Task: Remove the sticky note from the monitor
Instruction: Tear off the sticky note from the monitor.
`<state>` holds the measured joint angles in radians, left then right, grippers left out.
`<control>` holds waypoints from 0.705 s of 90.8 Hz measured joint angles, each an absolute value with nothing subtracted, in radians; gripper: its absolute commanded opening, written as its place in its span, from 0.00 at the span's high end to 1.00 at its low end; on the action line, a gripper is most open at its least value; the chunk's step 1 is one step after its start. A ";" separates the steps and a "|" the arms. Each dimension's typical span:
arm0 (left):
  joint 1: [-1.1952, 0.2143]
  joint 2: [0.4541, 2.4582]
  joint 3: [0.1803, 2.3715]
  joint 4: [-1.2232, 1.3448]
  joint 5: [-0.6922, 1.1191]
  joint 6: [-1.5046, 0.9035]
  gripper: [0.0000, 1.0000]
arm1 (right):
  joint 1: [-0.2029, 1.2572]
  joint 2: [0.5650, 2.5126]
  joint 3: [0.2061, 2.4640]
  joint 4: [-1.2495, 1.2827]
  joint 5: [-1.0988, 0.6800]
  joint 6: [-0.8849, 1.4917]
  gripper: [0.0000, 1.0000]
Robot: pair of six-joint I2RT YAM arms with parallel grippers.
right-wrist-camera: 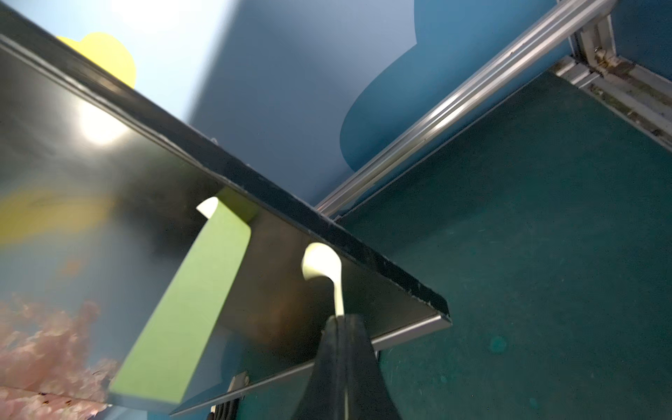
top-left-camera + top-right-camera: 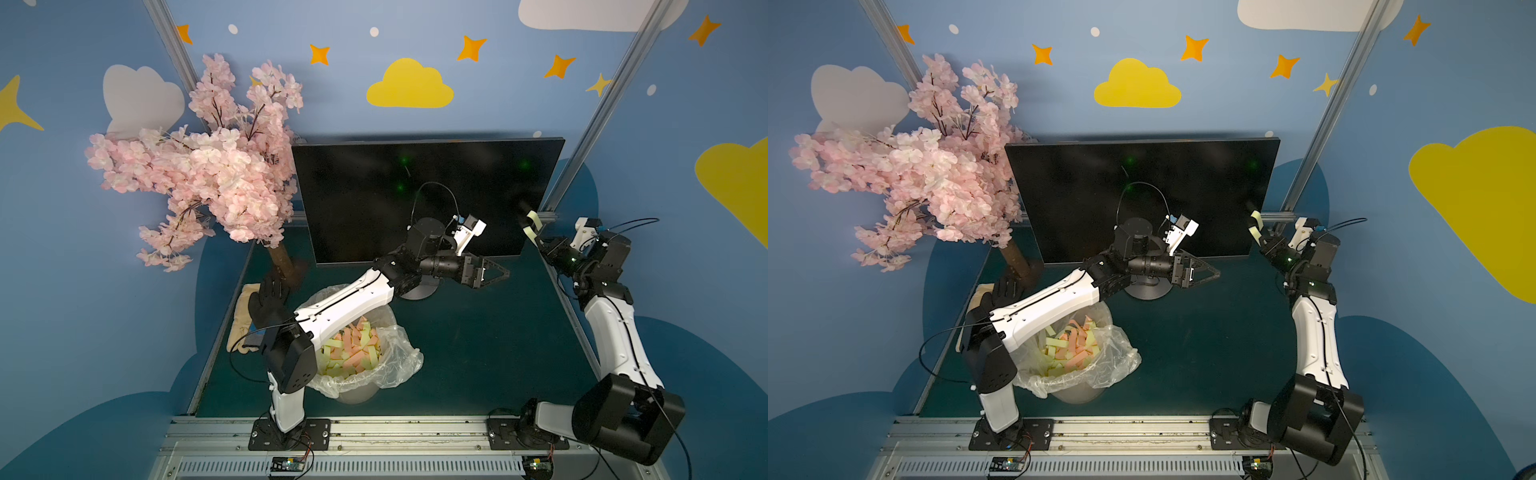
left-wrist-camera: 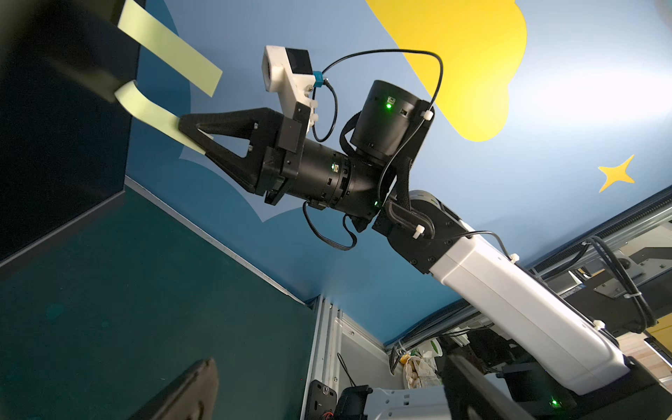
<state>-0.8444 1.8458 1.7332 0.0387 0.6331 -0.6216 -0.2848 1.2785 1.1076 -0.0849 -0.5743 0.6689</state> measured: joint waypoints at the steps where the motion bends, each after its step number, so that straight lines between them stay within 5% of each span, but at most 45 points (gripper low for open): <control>1: -0.844 1.846 1.732 0.039 0.633 -0.621 0.00 | -0.285 1.275 1.105 -0.086 -0.575 0.669 1.00; 35: -0.845 1.745 1.608 0.037 0.624 -0.625 0.00 | -0.247 1.050 0.977 -0.248 -0.587 0.642 1.00; 64: -0.845 1.477 1.448 -0.028 0.545 -0.584 0.00 | 0.033 0.854 0.959 -0.426 -0.523 0.585 1.00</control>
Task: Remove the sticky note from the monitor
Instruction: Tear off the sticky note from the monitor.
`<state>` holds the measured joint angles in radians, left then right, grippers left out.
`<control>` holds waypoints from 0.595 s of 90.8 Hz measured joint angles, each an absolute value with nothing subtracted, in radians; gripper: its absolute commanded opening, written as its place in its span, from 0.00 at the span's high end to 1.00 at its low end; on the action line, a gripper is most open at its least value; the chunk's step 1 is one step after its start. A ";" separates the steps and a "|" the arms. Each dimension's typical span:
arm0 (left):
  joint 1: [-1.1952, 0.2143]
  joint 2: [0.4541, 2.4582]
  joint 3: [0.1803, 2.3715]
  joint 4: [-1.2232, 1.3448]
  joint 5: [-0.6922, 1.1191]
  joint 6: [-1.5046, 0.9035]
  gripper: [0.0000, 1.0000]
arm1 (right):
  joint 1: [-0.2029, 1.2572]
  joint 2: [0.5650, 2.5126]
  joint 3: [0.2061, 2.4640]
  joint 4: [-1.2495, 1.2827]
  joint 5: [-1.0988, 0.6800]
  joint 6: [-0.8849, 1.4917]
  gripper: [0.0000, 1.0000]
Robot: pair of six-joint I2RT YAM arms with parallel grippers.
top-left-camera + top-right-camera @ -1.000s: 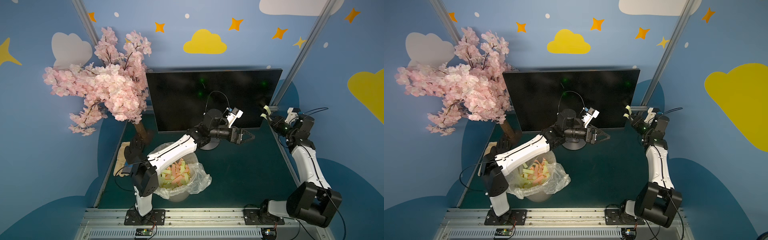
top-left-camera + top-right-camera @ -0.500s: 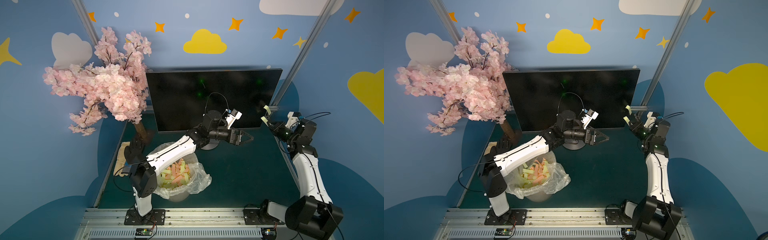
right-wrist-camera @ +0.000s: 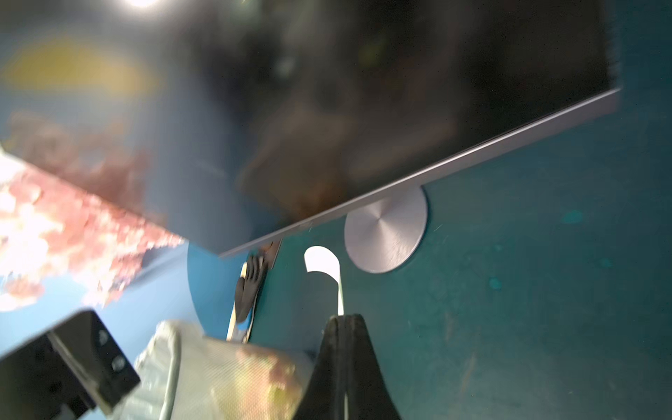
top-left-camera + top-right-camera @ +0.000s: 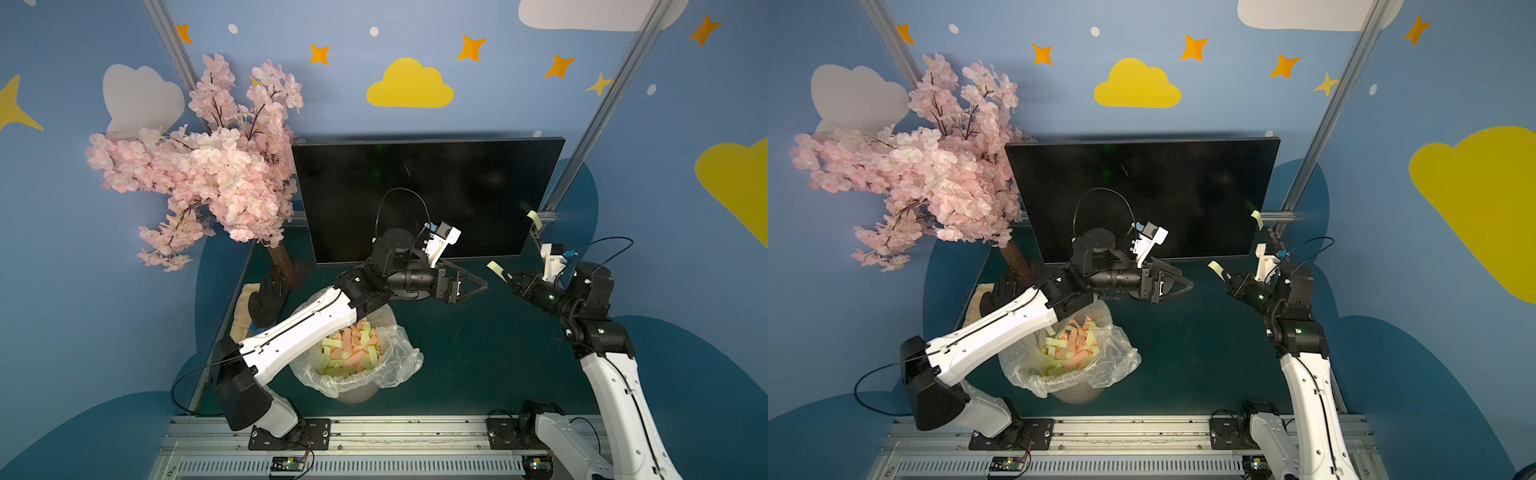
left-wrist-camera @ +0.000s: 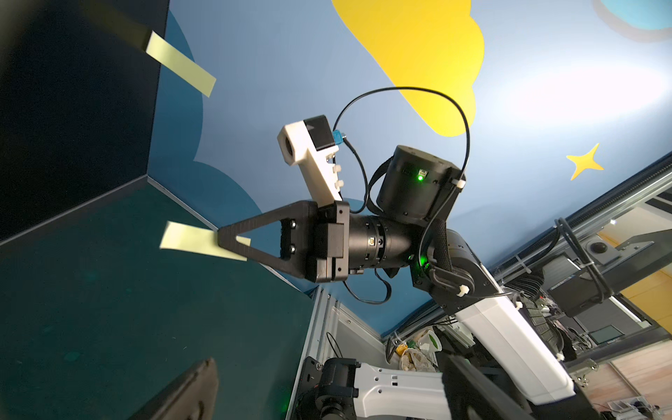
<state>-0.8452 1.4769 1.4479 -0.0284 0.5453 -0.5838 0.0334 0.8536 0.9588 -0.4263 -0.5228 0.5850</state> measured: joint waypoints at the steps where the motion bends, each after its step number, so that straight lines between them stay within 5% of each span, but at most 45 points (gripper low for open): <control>1: -0.845 1.468 1.443 -0.033 0.541 -0.581 0.00 | 0.043 0.850 0.959 -0.429 -0.518 0.583 1.00; 54: -0.620 1.050 1.246 -0.318 0.296 -0.555 0.00 | 0.656 1.059 1.330 -0.546 -0.276 0.445 1.00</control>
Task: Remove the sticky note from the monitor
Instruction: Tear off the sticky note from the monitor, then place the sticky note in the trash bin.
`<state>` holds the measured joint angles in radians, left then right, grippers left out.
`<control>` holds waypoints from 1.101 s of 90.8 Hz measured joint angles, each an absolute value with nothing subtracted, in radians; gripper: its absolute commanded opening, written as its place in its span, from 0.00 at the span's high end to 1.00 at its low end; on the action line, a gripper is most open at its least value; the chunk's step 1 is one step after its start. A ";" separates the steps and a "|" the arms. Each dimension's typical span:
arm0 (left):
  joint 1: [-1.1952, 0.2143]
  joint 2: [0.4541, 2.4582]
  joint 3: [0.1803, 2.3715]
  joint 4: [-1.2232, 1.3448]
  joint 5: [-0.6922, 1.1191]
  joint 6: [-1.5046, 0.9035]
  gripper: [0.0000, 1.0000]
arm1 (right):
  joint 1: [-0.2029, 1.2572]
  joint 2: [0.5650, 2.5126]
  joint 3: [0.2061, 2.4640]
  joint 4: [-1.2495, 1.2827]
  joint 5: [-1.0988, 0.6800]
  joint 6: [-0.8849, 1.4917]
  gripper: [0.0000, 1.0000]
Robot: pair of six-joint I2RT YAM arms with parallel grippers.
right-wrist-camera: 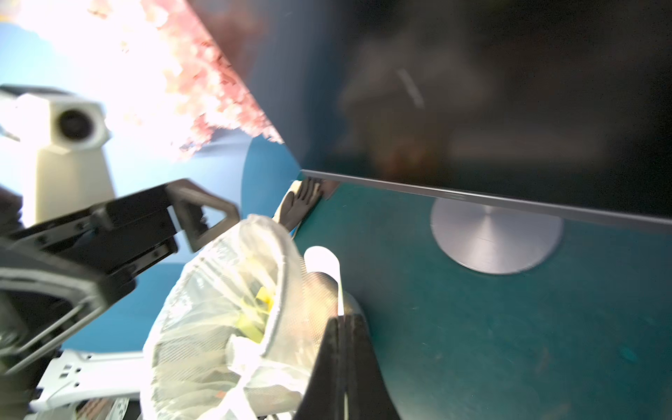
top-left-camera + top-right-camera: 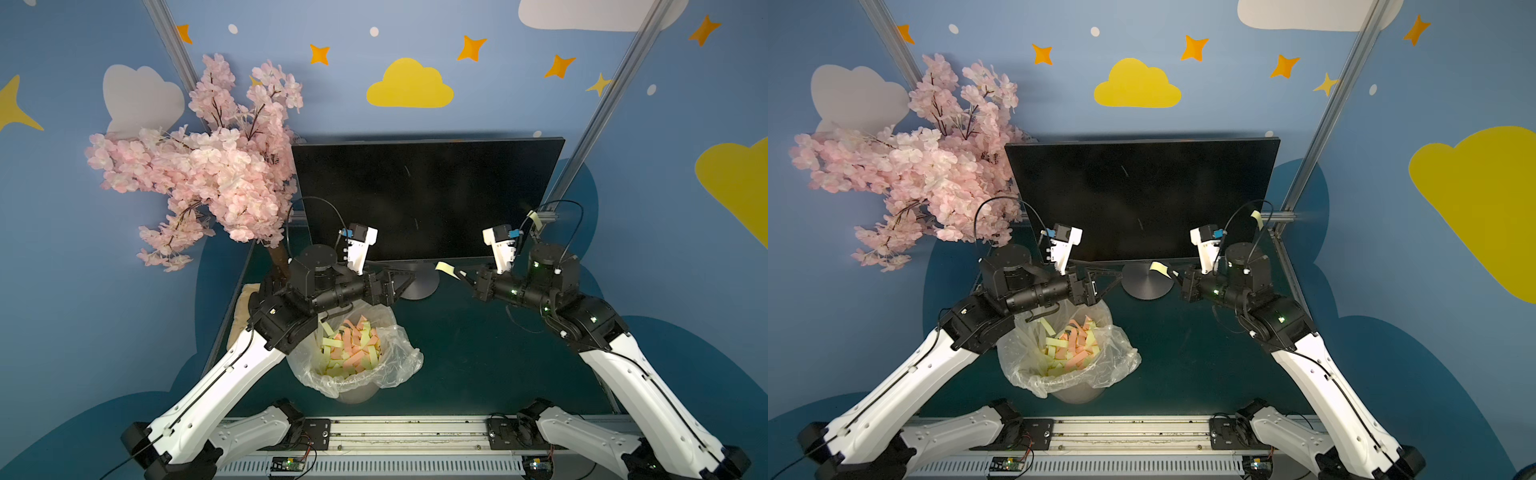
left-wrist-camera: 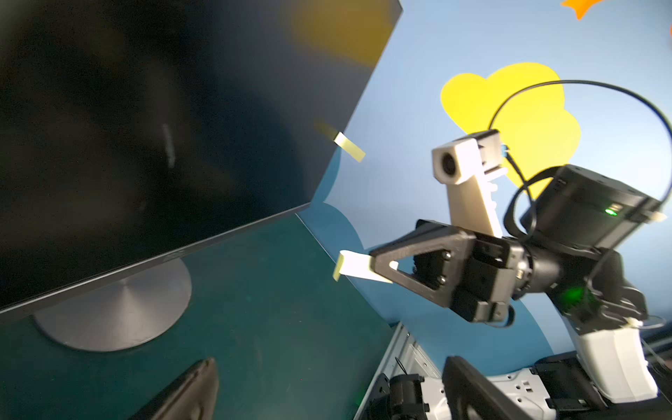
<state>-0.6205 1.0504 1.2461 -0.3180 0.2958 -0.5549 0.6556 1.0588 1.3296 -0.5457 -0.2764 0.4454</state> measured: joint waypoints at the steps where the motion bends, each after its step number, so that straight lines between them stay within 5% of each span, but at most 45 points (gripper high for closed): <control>1: -0.613 1.048 1.245 -0.320 0.295 -0.557 0.00 | 0.668 1.068 1.339 -0.548 -0.271 0.442 1.00; 33: -0.432 0.979 1.241 -0.418 0.275 -0.618 0.00 | 1.054 1.430 1.618 -0.598 -0.111 0.242 1.00; 60: -0.339 0.915 1.259 -0.529 0.147 -0.627 0.00 | 1.149 1.597 1.720 -0.602 -0.072 0.155 1.00; 65: -0.337 0.900 1.259 -0.547 0.114 -0.633 0.00 | 1.149 1.605 1.720 -0.602 -0.071 0.151 0.91; 79: -0.336 0.839 1.251 -0.553 0.027 -0.652 0.00 | 1.149 1.627 1.720 -0.602 -0.070 0.148 0.45; 100: -0.334 0.788 1.239 -0.553 -0.046 -0.664 0.00 | 1.150 1.628 1.717 -0.589 -0.069 0.146 0.29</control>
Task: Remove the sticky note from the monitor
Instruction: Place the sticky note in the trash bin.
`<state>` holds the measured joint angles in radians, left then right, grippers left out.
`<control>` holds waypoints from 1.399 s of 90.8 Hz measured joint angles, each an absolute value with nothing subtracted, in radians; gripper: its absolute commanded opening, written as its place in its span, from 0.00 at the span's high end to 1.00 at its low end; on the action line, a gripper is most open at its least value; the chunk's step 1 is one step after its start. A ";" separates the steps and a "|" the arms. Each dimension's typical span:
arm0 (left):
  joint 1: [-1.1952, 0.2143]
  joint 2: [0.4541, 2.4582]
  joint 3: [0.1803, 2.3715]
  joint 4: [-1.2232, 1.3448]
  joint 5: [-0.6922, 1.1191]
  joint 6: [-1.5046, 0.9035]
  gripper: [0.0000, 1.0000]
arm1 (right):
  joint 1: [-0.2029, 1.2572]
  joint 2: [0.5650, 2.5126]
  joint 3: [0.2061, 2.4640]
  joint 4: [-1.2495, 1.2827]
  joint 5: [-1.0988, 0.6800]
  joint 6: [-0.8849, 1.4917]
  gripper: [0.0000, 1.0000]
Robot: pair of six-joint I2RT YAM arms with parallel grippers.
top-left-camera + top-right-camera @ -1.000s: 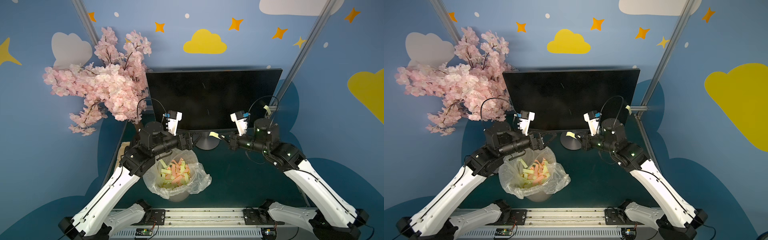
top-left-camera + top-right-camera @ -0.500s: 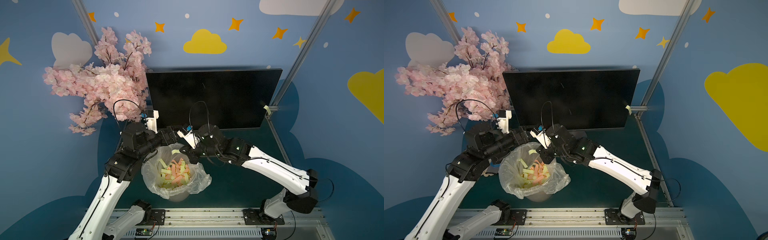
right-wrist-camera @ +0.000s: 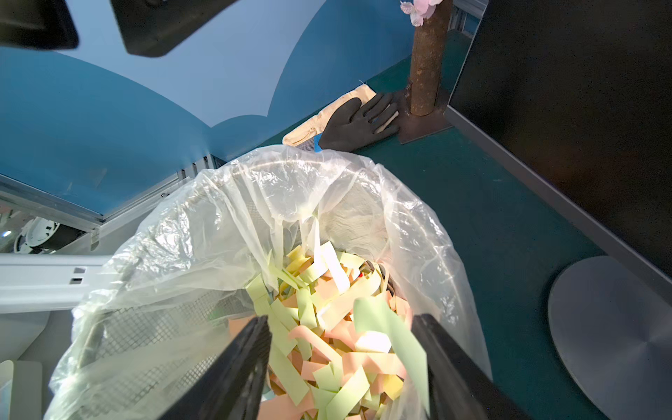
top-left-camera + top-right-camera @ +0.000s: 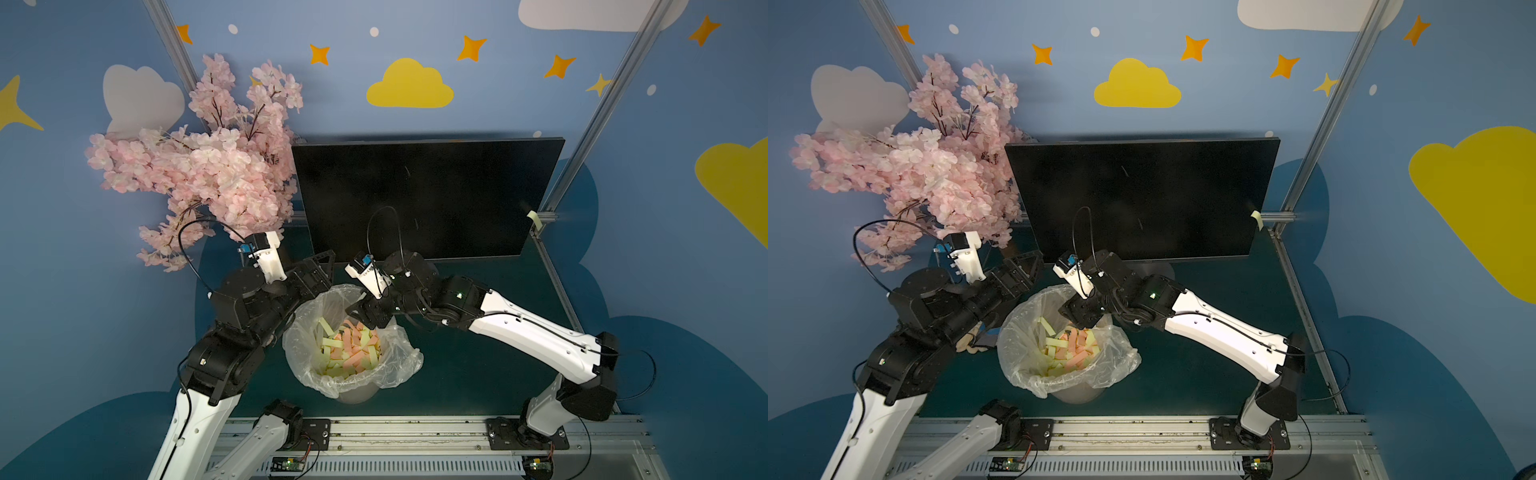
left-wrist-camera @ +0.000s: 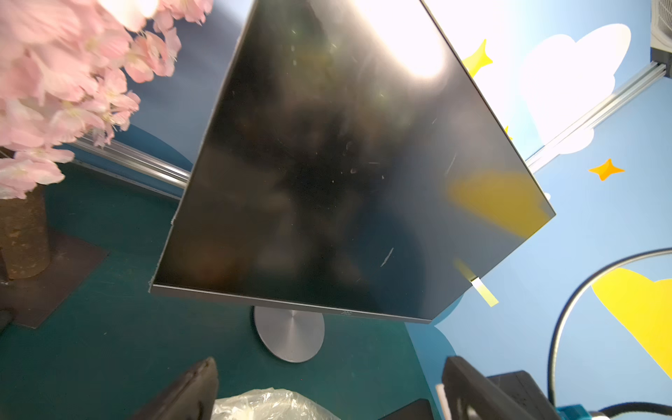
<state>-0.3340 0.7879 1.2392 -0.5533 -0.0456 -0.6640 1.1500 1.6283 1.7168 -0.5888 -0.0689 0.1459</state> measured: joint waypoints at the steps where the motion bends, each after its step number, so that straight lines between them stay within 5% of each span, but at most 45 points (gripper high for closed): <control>1: -0.334 0.788 1.239 -0.553 -0.047 -0.664 0.00 | 1.150 1.628 1.716 -0.587 -0.069 0.145 0.28; 71: -0.334 0.795 1.184 -0.522 -0.024 -0.705 0.00 | 1.149 1.536 1.552 -0.559 0.016 0.117 0.12; 127: -0.334 0.795 1.182 -0.515 -0.011 -0.708 0.00 | 1.143 1.536 1.538 -0.566 0.049 0.101 0.11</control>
